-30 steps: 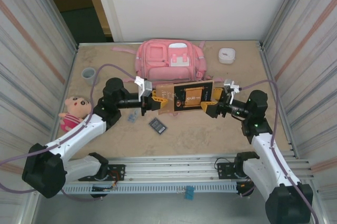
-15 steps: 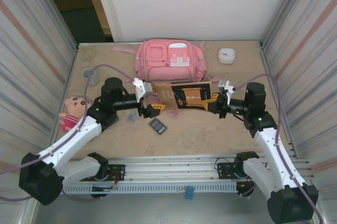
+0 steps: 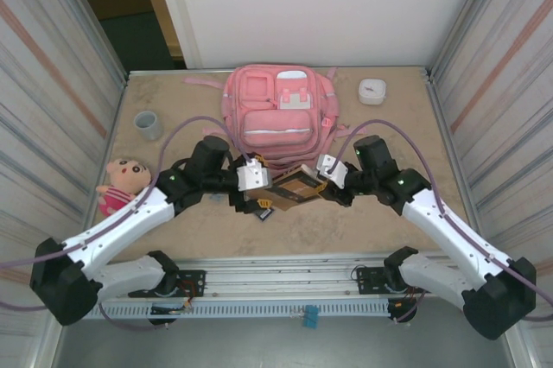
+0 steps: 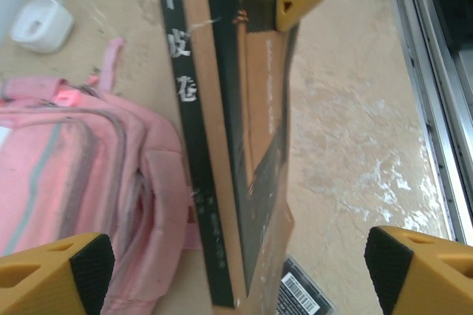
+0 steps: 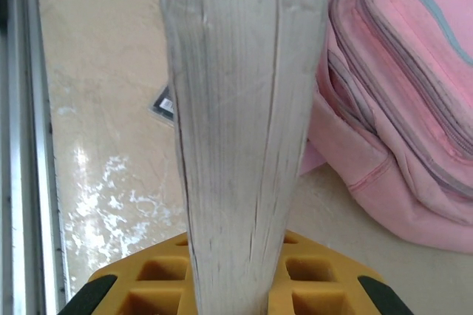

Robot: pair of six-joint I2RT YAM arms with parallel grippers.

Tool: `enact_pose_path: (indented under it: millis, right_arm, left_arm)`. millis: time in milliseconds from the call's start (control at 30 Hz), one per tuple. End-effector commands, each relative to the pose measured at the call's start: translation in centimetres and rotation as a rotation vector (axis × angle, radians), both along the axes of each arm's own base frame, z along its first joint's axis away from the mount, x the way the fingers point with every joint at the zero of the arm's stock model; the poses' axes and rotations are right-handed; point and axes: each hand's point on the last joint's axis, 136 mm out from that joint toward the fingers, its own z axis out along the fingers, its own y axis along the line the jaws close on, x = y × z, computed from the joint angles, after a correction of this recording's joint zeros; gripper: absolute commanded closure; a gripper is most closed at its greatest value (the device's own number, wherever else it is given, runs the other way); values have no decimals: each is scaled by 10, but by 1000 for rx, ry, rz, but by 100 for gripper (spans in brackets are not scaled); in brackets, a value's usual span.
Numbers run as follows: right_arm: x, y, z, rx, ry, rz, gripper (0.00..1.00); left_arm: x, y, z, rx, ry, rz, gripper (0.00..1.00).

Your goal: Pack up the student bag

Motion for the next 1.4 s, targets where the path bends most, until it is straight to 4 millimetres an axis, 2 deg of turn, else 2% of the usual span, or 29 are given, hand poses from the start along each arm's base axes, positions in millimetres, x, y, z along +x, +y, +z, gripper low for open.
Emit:
enact_pose_path:
  millis: [0, 100, 167, 200, 333, 367, 400, 433, 500, 633, 733, 867, 1033, 1233, 1367]
  right_arm:
    - [3, 12, 18, -10, -87, 77, 100]
    - [-1, 20, 24, 12, -92, 117, 100]
    - [-4, 23, 28, 24, -101, 140, 100]
    - [-5, 25, 31, 35, -101, 149, 100]
    - [-6, 25, 47, 113, -112, 143, 98]
    - [-3, 23, 49, 145, -99, 120, 94]
    - [-2, 17, 62, 199, -115, 87, 83]
    - [2, 11, 67, 246, -112, 50, 69]
    - [13, -6, 80, 379, -104, -64, 52]
    - [21, -38, 105, 712, -91, -215, 32]
    - [28, -57, 105, 834, -74, -374, 12]
    - [13, -50, 95, 834, -15, -341, 9]
    - [4, -37, 86, 839, 37, -289, 7]
    - [5, -24, 90, 861, 84, -219, 6]
    - [-7, -9, 95, 849, 128, -88, 8]
  left_arm:
    - [0, -10, 5, 8, -20, -45, 11]
    - [1, -20, 3, -19, 14, -60, 15]
    - [4, -24, 0, -30, 22, -58, 23]
    - [6, -26, -1, -38, 28, -56, 31]
    - [11, -29, -2, -71, 89, -43, 74]
    - [13, -27, 0, -91, 116, -33, 89]
    - [19, -22, 4, -122, 145, -5, 97]
    - [21, -19, 10, -165, 171, 8, 100]
    - [22, -14, 26, -285, 210, 5, 100]
    - [16, -11, 48, -458, 201, -12, 100]
    - [12, -12, 60, -525, 228, -21, 100]
    - [9, -14, 74, -582, 250, -48, 100]
    - [3, -17, 88, -609, 252, -105, 100]
    - [-5, -20, 96, -633, 282, -177, 99]
    - [-12, -22, 100, -646, 294, -229, 97]
